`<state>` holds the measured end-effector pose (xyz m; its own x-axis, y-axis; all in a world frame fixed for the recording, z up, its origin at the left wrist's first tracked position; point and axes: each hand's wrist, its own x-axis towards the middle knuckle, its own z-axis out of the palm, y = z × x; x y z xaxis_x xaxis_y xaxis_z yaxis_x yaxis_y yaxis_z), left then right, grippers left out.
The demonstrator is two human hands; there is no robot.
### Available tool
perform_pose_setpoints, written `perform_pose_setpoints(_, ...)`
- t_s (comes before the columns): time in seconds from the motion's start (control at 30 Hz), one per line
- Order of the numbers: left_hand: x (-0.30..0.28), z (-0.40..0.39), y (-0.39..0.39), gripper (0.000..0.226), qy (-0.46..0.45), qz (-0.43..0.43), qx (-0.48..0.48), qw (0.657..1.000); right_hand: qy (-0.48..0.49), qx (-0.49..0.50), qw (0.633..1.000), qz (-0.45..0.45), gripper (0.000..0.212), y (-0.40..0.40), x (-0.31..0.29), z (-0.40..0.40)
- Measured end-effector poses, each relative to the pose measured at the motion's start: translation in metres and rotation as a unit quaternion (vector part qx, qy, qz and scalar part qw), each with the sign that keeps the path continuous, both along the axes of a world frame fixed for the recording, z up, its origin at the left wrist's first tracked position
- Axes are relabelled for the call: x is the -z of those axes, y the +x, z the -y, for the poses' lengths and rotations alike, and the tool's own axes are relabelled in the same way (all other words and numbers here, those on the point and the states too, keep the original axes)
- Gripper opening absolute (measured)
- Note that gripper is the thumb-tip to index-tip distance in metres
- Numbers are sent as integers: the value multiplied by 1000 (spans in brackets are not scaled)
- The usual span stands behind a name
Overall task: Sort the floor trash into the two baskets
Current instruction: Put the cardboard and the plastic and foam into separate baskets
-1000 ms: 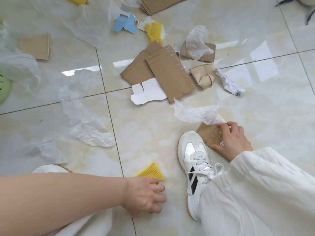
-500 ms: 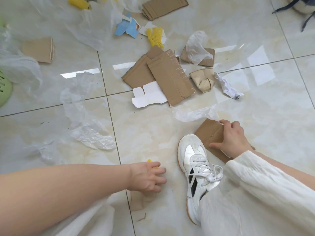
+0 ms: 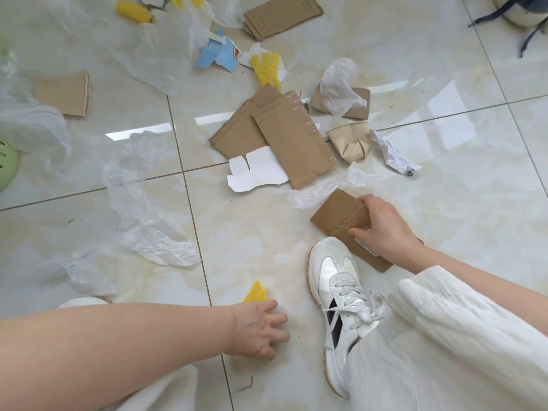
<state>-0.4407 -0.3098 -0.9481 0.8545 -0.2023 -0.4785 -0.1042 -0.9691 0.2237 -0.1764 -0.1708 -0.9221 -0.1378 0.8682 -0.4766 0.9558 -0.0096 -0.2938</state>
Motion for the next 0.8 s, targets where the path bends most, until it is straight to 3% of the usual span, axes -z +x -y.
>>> perform_pose_setpoints(0.27,5,-9,-8,45,6,26,-16,1000,-10,4,1000,0,51,2,1,4)
perform_pose_setpoints(0.47,13,-33,-12,23,43,19,-86,995,1,11,1000,-14,46,1,-3,-2)
perform_pose_setpoints(0.6,8,-61,-29,33,23,27,-152,988,13,8,999,-44,29,-5,-16,-10)
perform_pose_setpoints(0.67,-1,-85,-42,41,5,36,-236,971,3,-13,998,-59,17,-9,-29,-17)
perform_pose_setpoints(0.7,-5,-97,-49,43,-15,29,-297,954,-15,-30,997,-64,21,-11,-36,-21)
perform_pose_setpoints(0.8,-23,-127,-58,43,-97,53,-492,863,-84,-58,991,-87,26,-15,-58,-36)
